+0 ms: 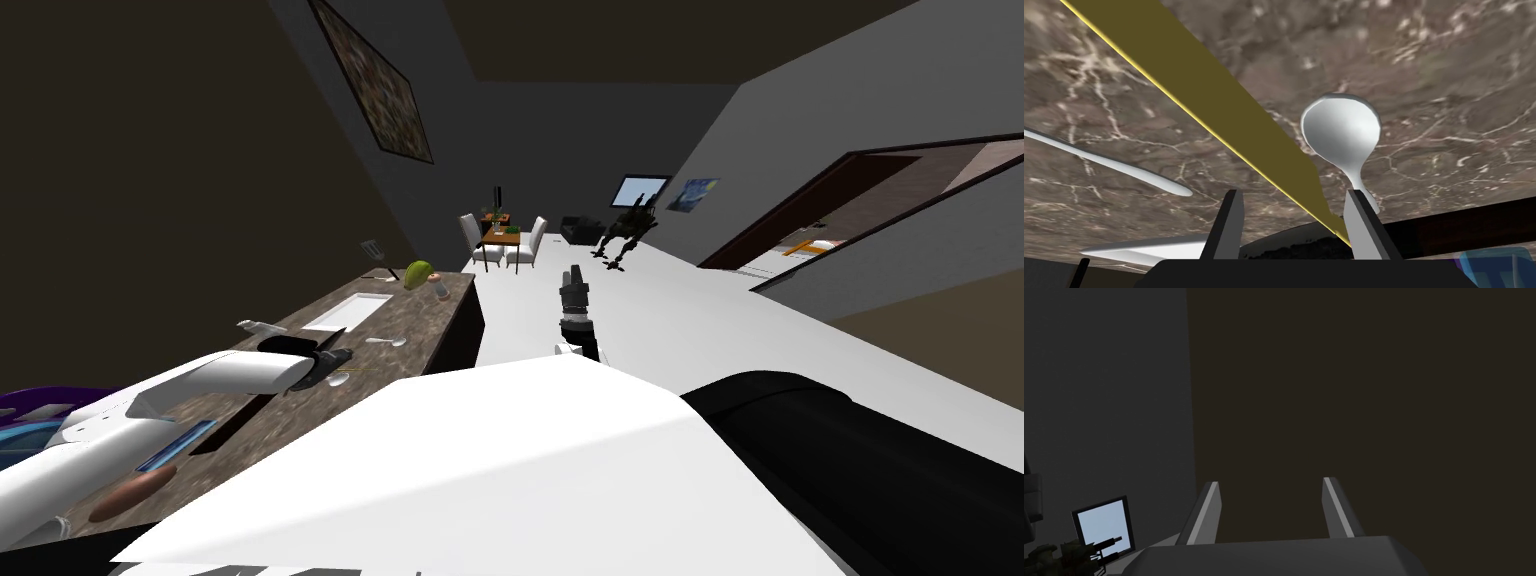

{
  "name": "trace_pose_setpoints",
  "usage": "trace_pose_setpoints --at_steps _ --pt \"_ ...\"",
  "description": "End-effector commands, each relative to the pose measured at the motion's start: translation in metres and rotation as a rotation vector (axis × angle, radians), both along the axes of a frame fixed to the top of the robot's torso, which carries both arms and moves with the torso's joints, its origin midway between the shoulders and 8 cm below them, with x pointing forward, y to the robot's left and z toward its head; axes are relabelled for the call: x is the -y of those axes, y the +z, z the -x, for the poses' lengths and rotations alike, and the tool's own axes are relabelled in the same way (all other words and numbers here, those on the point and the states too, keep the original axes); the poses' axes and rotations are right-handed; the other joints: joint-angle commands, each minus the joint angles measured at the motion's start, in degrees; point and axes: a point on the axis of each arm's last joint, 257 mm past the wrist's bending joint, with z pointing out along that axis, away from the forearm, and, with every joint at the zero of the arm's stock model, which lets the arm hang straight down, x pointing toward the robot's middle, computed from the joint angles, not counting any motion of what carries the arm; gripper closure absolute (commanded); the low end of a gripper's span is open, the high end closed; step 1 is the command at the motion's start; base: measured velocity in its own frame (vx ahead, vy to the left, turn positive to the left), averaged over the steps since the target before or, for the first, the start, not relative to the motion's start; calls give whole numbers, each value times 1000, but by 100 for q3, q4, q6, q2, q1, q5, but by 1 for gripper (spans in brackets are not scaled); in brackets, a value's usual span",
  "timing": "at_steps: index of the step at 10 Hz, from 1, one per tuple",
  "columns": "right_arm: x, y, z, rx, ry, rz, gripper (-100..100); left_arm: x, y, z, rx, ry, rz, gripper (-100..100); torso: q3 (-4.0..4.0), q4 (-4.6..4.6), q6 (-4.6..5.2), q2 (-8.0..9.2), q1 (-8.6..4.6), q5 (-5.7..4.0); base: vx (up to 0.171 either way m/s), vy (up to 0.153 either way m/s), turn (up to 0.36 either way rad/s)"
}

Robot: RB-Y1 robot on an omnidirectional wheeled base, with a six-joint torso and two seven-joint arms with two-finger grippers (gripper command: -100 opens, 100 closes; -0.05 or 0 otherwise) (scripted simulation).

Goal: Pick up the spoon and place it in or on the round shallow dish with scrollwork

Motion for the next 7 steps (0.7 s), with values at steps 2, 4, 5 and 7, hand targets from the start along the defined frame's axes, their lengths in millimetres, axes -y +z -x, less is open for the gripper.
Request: trace_pose_setpoints --at_steps 2,4,5,7 --pt "0 0 0 0 0 0 0 -1 0 1 -2 3 -2 100 -2 0 13 -3 -4 5 -1 3 13" --pt "0 0 0 0 0 0 0 -1 0 1 0 4 -1 100 -3 -2 11 -3 -2 6 0 0 0" --pt "0 0 0 0 0 0 0 -1 0 1 -1 5 -1 0 -2 -2 12 -3 -2 6 0 0 0" --pt "0 0 0 0 0 0 0 1 6 -1 0 -3 0 100 2 0 9 3 -13 -1 -7 -17 52"
